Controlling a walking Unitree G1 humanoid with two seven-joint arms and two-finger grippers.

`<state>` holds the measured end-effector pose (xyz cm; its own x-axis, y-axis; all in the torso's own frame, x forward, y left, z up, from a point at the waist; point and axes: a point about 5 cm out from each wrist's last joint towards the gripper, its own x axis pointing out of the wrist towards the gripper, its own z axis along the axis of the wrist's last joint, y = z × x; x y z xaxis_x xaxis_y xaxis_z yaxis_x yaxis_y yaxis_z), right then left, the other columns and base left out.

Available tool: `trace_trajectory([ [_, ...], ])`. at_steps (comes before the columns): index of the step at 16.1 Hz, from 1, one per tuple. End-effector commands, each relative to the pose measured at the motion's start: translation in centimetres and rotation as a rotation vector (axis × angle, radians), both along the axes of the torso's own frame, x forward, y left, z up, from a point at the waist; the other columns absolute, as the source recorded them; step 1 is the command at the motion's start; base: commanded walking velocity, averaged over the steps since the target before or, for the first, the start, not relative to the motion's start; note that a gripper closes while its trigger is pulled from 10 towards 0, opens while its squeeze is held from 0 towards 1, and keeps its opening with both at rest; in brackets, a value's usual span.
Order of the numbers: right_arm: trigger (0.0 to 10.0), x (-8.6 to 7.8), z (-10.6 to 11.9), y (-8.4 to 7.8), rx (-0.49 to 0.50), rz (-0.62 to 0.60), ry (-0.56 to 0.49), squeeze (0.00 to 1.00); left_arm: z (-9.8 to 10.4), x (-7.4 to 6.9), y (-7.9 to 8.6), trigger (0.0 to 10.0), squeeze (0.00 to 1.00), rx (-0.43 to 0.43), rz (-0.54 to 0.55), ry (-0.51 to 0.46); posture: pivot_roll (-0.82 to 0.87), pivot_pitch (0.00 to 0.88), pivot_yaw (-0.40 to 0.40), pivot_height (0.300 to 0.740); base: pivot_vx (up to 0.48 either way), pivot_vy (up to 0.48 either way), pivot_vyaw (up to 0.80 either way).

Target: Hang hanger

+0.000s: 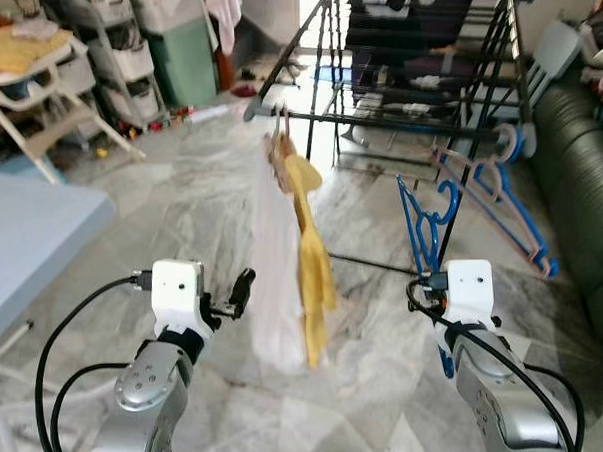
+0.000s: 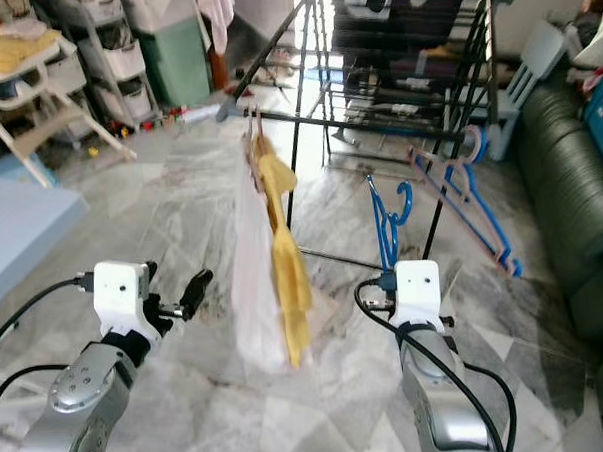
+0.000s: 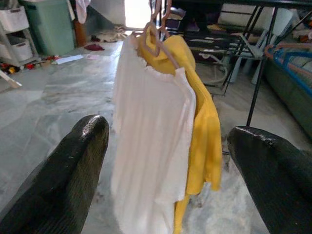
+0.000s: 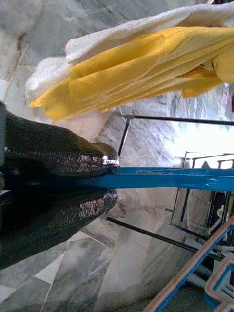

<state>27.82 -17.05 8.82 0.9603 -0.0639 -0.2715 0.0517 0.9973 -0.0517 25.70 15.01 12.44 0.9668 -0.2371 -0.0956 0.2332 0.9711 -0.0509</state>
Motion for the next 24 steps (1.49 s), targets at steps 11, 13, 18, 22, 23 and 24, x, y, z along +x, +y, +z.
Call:
trace_trajectory([
  [11, 10.0, 0.4, 0.5, 0.2, 0.005, 0.023, -0.021, 0.0, -0.4, 0.0, 0.0, 10.0, 0.0, -0.002, -0.004, 0.009, -0.02, 0.051, 0.004, 0.74, 0.454, 0.0, 0.0],
  [13, 10.0, 0.4, 0.4, 0.1, 0.0, 0.021, -0.02, 0.0, -0.6, -0.1, 0.1, 10.0, 0.0, 0.005, -0.004, 0.015, -0.02, 0.051, 0.004, 0.74, 0.433, 0.0, 0.0],
  [18, 10.0, 0.6, 0.5, 0.5, 0.008, 0.028, -0.02, 0.0, -1.0, -0.5, 0.8, 10.0, 0.0, 0.022, 0.006, 0.026, -0.02, 0.048, 0.002, 0.74, 0.084, 0.0, 0.0],
  [22, 10.0, 1.1, 0.4, 1.3, 0.016, 0.047, -0.009, 0.0, -1.0, -0.7, 0.5, 10.0, 0.0, 0.012, -0.036, 0.029, -0.01, 0.044, 0.001, 0.74, 0.0, 0.0, 0.0],
  [23, 10.0, 1.5, 0.5, 1.5, 0.011, 0.05, -0.011, 0.0, -1.1, -0.8, 0.4, 10.0, 0.0, 0.01, -0.05, 0.033, -0.01, 0.042, 0.002, 0.74, 0.0, 0.0, 0.0],
  [24, 10.0, 2.0, 0.6, 2.1, 0.001, 0.071, -0.003, 0.0, -1.1, -0.9, 0.2, 10.0, 0.0, 0.003, -0.063, 0.033, -0.01, 0.042, 0.002, 0.74, 0.0, 0.0, 0.0],
])
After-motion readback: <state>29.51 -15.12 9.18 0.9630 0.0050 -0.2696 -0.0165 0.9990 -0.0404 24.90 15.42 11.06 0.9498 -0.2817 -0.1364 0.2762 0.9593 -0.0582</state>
